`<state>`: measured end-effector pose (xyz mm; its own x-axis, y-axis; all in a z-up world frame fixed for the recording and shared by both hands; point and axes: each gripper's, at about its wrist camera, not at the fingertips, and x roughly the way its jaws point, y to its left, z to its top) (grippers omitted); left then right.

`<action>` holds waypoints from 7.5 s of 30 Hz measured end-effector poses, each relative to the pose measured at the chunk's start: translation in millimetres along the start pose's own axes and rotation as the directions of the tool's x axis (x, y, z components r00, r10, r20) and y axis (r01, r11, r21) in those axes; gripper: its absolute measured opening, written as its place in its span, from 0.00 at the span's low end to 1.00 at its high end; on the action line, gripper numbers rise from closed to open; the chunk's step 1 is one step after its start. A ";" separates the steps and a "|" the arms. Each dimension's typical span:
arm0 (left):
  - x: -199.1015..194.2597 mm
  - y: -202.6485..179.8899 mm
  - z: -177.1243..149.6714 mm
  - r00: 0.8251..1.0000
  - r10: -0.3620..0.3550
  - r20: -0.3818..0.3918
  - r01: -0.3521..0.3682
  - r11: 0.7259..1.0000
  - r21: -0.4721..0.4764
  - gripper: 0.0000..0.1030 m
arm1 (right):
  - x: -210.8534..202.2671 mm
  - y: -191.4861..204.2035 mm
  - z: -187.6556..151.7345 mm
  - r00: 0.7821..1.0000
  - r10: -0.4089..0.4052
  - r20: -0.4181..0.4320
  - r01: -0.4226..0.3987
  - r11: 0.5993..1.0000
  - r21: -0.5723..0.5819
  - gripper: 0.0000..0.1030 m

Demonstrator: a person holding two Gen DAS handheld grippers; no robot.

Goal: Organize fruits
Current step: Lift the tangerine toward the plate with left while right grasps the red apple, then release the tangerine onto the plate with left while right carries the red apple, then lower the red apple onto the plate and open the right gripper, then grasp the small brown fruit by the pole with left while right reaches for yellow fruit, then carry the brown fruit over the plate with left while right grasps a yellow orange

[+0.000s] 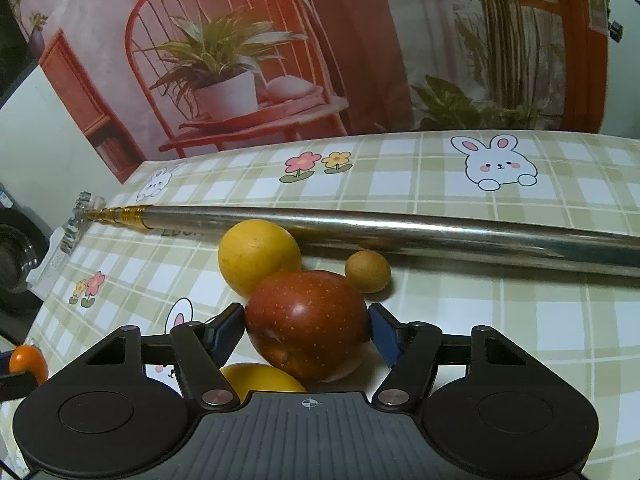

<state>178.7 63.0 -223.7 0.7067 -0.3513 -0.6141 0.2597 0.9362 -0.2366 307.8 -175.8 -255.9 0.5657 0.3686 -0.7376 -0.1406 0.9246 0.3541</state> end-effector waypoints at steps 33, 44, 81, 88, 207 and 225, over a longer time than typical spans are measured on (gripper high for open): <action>51.5 -69.5 -33.6 0.970 -0.090 -0.227 0.147 0.957 0.250 0.40 | -139.3 -2.5 -68.8 0.982 0.004 0.191 -0.011 0.999 0.036 0.61; 66.8 -72.5 -36.7 0.968 -0.076 -0.238 0.138 0.957 0.256 0.40 | -145.5 -12.7 -77.3 0.980 -0.005 0.198 -0.007 0.998 0.059 0.61; -76.3 12.0 -20.3 0.983 0.184 0.008 -0.183 0.982 -0.054 0.59 | -117.6 110.4 -117.7 0.990 0.135 -0.034 -0.139 0.971 -0.193 0.61; -76.5 15.8 -25.3 0.985 0.174 0.013 -0.172 0.982 -0.075 0.59 | -91.5 140.1 -126.6 0.984 0.135 -0.116 -0.162 0.948 -0.272 0.61; 61.3 -57.4 54.3 0.984 -0.144 -0.104 0.156 0.980 0.123 0.28 | -73.3 -14.9 -72.0 0.995 0.072 0.069 -0.072 0.997 0.004 0.42; 22.7 -25.7 -3.4 0.981 -0.137 -0.139 0.133 0.990 -0.035 0.28 | -55.9 -6.0 -71.9 0.999 0.023 0.039 -0.024 1.000 0.012 0.41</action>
<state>185.7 31.0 -234.2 0.5660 -0.4739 -0.6746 0.3285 0.8801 -0.3427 218.6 -195.0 -258.0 0.5933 0.3860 -0.7064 -0.1445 0.9144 0.3783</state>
